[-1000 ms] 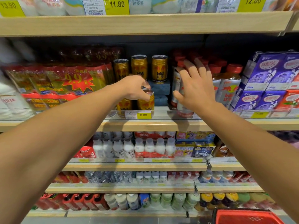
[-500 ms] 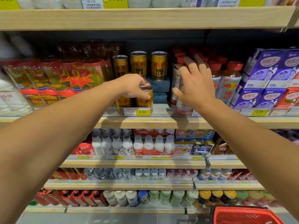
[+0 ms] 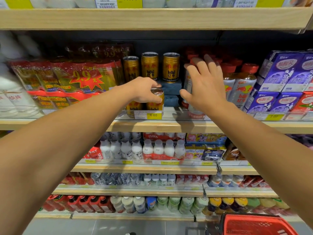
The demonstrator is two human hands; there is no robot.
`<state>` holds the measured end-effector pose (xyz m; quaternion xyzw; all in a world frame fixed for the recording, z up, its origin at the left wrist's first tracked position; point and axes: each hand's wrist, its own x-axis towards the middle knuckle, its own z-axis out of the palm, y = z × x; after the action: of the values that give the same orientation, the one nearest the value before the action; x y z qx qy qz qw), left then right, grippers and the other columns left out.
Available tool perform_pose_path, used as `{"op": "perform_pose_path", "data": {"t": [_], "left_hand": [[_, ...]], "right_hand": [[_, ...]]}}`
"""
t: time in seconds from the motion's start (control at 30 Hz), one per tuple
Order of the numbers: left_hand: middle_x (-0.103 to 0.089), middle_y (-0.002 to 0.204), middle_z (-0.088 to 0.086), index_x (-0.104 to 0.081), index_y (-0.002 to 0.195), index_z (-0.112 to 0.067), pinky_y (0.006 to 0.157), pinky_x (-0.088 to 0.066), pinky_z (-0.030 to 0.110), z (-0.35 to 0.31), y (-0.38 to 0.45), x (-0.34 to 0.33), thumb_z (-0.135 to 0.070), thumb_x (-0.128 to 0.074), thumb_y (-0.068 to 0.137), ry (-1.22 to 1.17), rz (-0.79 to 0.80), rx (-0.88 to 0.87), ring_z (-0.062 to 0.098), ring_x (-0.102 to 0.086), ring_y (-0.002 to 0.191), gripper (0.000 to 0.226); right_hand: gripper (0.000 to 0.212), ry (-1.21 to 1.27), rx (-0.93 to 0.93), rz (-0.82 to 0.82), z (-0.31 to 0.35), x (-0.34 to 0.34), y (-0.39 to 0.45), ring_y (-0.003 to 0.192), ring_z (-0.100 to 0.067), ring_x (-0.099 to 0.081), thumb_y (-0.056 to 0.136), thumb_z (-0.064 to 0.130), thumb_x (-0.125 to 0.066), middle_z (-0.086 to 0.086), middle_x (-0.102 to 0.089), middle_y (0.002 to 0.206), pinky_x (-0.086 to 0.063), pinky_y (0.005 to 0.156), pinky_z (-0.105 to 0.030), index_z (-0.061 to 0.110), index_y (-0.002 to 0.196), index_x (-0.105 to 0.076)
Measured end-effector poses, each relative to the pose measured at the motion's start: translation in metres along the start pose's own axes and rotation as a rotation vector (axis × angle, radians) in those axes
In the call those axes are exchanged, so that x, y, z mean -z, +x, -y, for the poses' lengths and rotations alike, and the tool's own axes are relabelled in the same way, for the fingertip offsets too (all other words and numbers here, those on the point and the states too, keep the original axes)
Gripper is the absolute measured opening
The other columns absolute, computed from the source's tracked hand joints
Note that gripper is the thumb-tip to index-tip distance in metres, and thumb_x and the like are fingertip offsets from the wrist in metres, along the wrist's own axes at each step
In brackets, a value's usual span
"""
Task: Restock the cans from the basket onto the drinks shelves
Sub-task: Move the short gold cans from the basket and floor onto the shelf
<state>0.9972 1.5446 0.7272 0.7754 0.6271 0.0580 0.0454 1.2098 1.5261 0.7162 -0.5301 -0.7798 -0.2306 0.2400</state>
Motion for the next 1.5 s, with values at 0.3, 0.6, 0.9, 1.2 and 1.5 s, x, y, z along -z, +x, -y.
{"op": "perform_pose_path", "data": {"t": [0.3, 0.6, 0.9, 1.2, 1.5], "left_hand": [[-0.056, 0.139, -0.005, -0.057, 0.135, -0.026, 0.104, -0.037, 0.027, 0.020, -0.118, -0.022, -0.037, -0.066, 0.087, -0.308, -0.398, 0.021, 0.016, -0.054, 0.123, 0.050], [-0.055, 0.140, -0.002, -0.052, 0.140, -0.026, 0.103, -0.036, 0.025, 0.094, -0.279, -0.112, -0.035, -0.068, 0.088, -0.482, -0.277, 0.248, 0.015, -0.050, 0.128, 0.055], [-0.057, 0.138, 0.006, -0.054, 0.138, -0.017, 0.096, -0.031, 0.019, 0.153, -0.442, -0.248, -0.032, -0.074, 0.082, -0.563, -0.116, 0.527, 0.022, -0.053, 0.126, 0.061], [-0.042, 0.152, 0.006, -0.042, 0.147, -0.019, 0.111, -0.023, 0.025, 0.179, -0.530, -0.395, -0.032, -0.074, 0.082, -0.683, 0.011, 0.850, 0.021, -0.037, 0.140, 0.073], [-0.048, 0.147, 0.002, -0.046, 0.144, -0.020, 0.100, -0.024, 0.014, 0.216, -0.563, -0.572, -0.030, -0.072, 0.084, -0.705, 0.068, 1.017, 0.018, -0.044, 0.134, 0.066]], "right_hand": [[0.072, 0.257, 0.054, 0.111, 0.068, 0.001, -0.068, 0.145, -0.034, -0.021, 0.083, 0.043, -0.065, -0.009, -0.034, 0.152, -0.020, 0.116, -0.052, 0.015, 0.144, -0.040], [0.077, 0.397, 0.161, 0.426, 0.204, -0.031, -0.185, 0.141, -0.037, -0.028, 0.082, 0.045, -0.068, -0.012, -0.036, 0.150, -0.026, 0.114, -0.053, 0.012, 0.145, -0.039], [0.077, 0.509, 0.280, 0.729, 0.338, -0.079, -0.310, 0.133, -0.036, -0.037, 0.078, 0.044, -0.070, -0.014, -0.043, 0.144, -0.029, 0.113, -0.046, 0.007, 0.141, -0.044], [0.078, 0.544, 0.318, 1.005, 0.403, -0.178, -0.413, 0.134, -0.037, -0.037, 0.078, 0.044, -0.067, -0.016, -0.042, 0.144, -0.028, 0.114, -0.045, 0.007, 0.142, -0.043], [0.079, 0.510, 0.540, 1.061, 0.451, -0.326, -0.517, 0.138, -0.039, -0.033, 0.081, 0.055, -0.059, -0.014, -0.043, 0.145, -0.024, 0.115, -0.049, 0.009, 0.142, -0.042]]}}
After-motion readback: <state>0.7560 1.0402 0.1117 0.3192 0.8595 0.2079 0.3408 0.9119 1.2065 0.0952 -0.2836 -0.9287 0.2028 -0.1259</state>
